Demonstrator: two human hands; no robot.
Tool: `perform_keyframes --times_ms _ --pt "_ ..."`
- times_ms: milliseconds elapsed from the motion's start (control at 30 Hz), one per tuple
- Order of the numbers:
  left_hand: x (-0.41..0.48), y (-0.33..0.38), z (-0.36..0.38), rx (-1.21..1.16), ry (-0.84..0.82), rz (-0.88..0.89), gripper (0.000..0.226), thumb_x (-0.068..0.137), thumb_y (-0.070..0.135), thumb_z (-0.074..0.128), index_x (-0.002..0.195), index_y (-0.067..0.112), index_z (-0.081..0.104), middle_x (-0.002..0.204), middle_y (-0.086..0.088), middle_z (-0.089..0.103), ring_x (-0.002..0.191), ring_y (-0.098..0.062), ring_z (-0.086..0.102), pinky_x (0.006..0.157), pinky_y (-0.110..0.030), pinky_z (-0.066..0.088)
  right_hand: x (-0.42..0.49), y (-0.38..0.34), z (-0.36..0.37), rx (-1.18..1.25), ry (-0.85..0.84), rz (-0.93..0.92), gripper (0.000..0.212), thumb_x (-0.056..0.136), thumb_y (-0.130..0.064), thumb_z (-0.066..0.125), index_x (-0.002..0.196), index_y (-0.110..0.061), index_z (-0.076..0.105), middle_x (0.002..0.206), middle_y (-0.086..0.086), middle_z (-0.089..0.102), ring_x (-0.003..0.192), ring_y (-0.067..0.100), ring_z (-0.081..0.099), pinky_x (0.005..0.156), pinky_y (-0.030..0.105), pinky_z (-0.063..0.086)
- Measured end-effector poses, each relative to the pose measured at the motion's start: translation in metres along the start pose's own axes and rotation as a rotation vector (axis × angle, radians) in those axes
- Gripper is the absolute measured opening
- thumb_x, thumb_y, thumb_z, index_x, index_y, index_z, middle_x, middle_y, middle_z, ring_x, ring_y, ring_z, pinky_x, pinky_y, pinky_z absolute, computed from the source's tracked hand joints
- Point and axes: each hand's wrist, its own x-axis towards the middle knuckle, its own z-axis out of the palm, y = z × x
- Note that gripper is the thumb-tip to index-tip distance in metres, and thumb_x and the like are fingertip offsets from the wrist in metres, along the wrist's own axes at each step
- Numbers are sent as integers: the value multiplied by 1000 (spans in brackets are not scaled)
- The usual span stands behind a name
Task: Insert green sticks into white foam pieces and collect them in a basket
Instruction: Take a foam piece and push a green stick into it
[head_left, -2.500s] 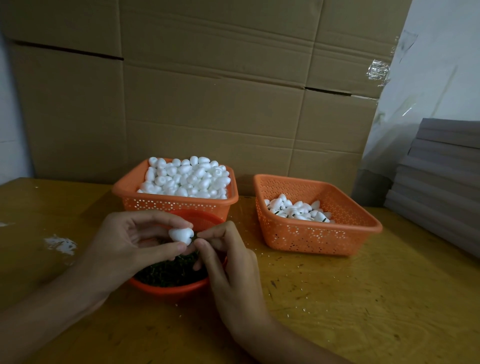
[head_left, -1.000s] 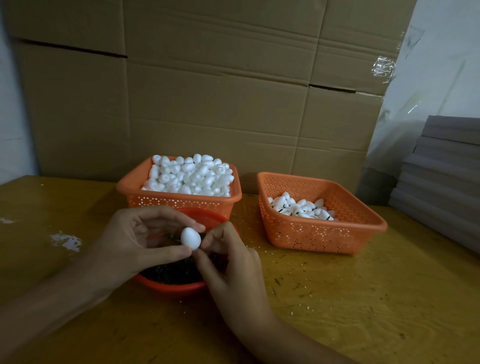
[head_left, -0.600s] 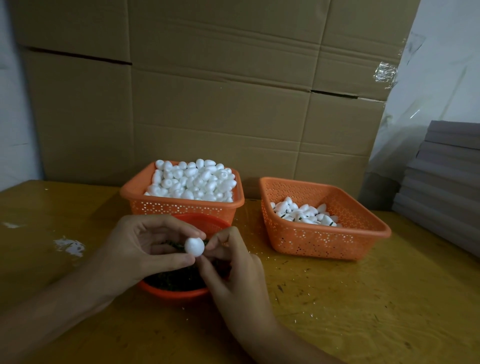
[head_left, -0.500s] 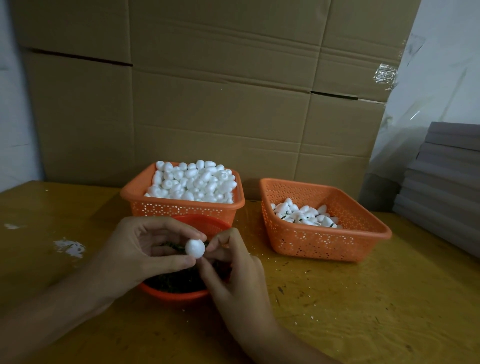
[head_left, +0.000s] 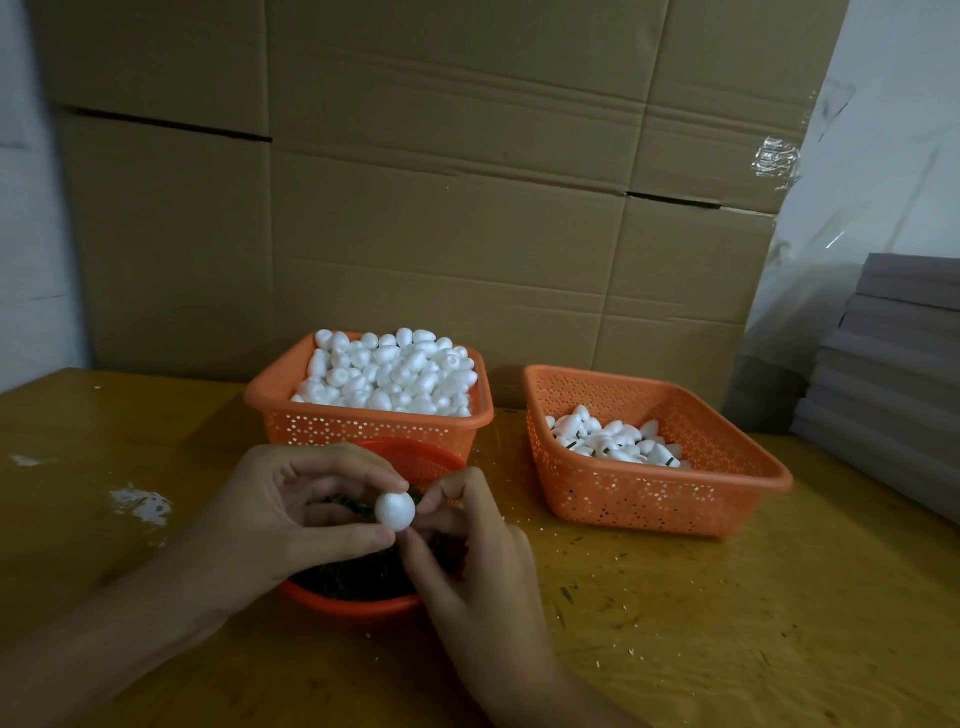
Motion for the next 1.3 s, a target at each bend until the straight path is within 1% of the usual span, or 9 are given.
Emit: perform_keyframes --times_ms 133,500,700,867,1033,1133,1200,1233,1300 --pt "0 1 1 4 -14 -2 37 62 32 94 97 23 84 111 -3 77 104 -21 76 79 -23 61 0 0 -1 -7 -3 0 23 98 -28 68 104 -36 47 99 -16 77 95 9 74 79 50 55" --pt "-1 0 1 1 -6 -1 39 62 33 94 98 22 84 112 -4 77 106 -21 76 80 -23 61 0 0 0 -16 4 -5 25 97 -30 66 104 -40 44 100 -16 78 93 9 74 79 50 55" --pt "-1 2 4 4 2 -3 40 61 30 94 98 22 83 108 -7 79 103 -23 76 82 -28 63 -1 0 0 -28 1 -2 26 96 -30 65 104 -41 42 98 -17 77 84 12 70 75 45 54" --pt "-3 2 3 -8 -19 -4 36 62 29 94 95 21 84 110 -8 78 106 -24 75 82 -29 63 0 -2 0 -29 -6 5 24 95 -36 63 103 -41 41 100 -23 77 88 10 71 77 45 53" --pt "-1 3 2 12 -11 -10 36 61 30 94 95 22 84 111 -7 78 106 -23 75 80 -29 63 1 -2 0 -19 -18 19 20 96 -33 65 101 -33 46 100 -22 77 92 11 72 80 48 54" --pt "-2 3 4 14 -11 -7 36 62 30 93 95 22 84 110 -7 79 105 -22 76 80 -30 64 1 -2 -1 -21 -12 23 22 95 -35 64 103 -38 44 99 -24 77 92 11 72 81 48 55" --pt "-1 4 4 14 -15 -11 34 64 26 97 95 20 84 109 -8 79 105 -22 76 79 -30 63 1 -1 -1 -31 -7 25 25 94 -36 64 102 -43 42 97 -25 77 92 11 72 82 47 55" --pt "-1 4 4 14 -21 -14 33 66 20 99 96 19 84 109 -9 79 105 -23 76 79 -30 63 1 -1 -1 -34 -7 28 26 94 -35 65 102 -43 42 97 -26 77 92 11 72 82 47 55" --pt "-1 4 3 23 -26 -15 32 68 11 98 96 18 84 109 -9 79 105 -23 76 80 -30 63 2 -1 -1 -32 -10 25 25 94 -35 65 102 -42 43 97 -26 77 91 11 72 82 47 55"
